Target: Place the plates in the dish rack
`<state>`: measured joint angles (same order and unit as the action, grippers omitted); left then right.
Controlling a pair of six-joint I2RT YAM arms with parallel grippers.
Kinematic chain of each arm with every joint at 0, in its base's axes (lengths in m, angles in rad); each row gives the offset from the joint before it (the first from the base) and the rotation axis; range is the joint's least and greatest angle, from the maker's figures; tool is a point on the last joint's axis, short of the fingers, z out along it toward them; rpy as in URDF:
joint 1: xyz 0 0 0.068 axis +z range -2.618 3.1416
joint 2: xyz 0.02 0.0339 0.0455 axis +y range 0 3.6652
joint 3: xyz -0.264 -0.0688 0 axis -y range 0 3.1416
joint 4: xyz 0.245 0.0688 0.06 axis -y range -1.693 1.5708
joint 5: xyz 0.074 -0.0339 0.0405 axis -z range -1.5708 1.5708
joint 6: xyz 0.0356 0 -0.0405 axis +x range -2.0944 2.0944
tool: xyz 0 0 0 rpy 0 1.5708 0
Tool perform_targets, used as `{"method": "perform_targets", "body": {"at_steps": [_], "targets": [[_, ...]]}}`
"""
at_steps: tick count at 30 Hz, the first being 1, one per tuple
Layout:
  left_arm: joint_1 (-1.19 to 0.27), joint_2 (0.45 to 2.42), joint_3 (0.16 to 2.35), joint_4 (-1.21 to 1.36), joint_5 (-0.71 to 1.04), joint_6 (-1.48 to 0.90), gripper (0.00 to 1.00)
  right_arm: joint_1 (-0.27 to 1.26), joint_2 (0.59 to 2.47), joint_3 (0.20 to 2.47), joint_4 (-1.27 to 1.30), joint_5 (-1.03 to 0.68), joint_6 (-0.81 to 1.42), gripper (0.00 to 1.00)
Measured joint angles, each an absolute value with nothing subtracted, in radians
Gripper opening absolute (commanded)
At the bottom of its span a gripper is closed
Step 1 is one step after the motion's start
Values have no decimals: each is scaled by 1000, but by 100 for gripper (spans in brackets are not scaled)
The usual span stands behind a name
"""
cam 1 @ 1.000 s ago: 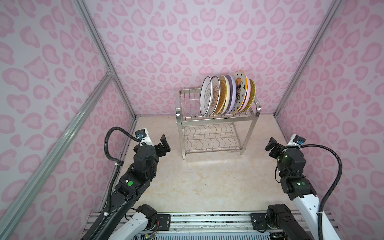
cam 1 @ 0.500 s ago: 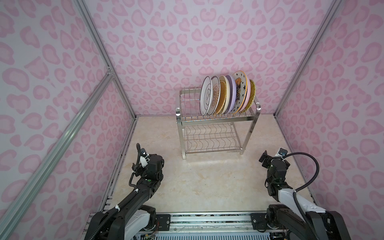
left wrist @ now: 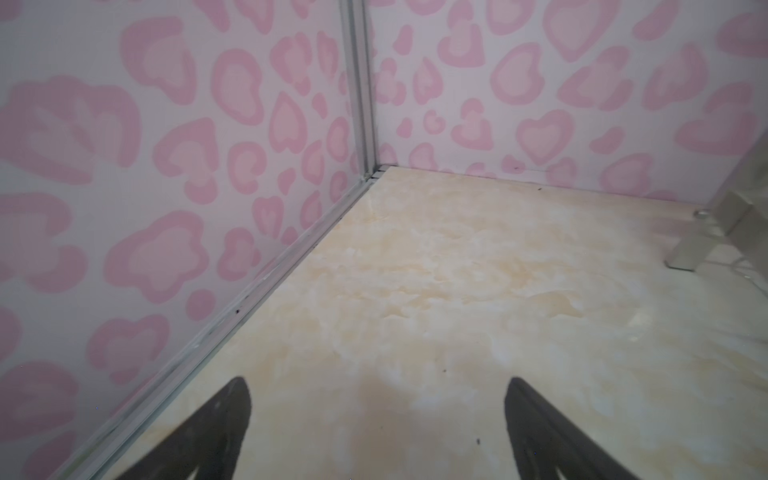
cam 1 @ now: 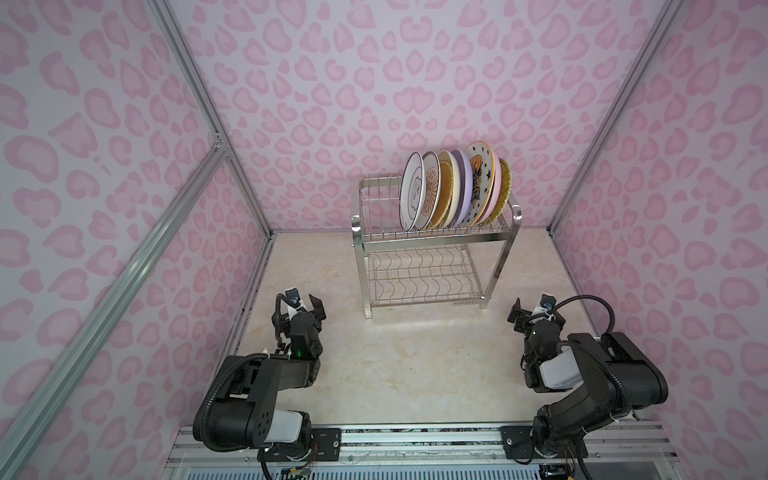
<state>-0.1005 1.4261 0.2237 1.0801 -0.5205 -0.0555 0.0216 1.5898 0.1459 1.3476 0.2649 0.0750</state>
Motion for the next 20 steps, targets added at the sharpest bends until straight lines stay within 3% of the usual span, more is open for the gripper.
{"method": "perform_targets", "body": {"at_steps": [2,3,6,20], "targets": [[-44,1467,241,1090,-458,-68,100,21,1571,220,1277,253,68,100],[-23,1470,261,1052,-429,-74,96,21,1569,268,1236,243,67,100],[-9,1475,288,1056,-347,-89,97,33,1565,306,1176,234,60,100],[-25,1483,314,1019,-268,-79,97,52,1568,309,1078,255,35,100]]}}
